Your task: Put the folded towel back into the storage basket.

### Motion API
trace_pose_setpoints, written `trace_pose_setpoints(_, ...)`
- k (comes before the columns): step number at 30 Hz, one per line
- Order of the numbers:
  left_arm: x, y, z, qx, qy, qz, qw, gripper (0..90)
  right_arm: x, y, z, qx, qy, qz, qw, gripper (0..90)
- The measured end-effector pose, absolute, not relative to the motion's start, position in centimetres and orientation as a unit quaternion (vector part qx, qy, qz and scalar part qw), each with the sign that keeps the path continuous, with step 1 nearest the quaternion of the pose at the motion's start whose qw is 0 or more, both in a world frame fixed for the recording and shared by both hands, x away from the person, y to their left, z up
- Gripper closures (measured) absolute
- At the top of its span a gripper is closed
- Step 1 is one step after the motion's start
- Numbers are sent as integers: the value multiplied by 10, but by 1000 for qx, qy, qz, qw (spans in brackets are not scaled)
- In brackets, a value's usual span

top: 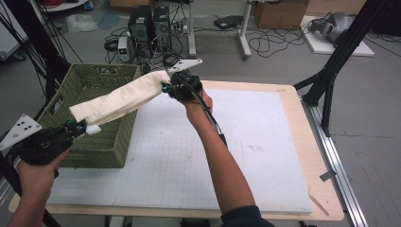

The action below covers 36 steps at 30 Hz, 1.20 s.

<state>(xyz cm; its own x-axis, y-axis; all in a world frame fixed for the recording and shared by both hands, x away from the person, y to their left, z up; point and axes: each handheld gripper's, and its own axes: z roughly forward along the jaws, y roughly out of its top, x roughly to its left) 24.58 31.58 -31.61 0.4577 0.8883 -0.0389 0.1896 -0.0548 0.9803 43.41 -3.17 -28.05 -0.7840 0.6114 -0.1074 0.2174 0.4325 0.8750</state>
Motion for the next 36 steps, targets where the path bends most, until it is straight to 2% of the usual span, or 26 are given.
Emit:
trace_pose_setpoints(22, 234, 372, -326, 629, 463, 354, 514, 809, 465, 82, -277, 210, 839, 458, 204, 783)
trace_pose_setpoints(36, 242, 389, -326, 626, 484, 366, 489, 809, 481, 119, -285, 209, 846, 447, 203, 782)
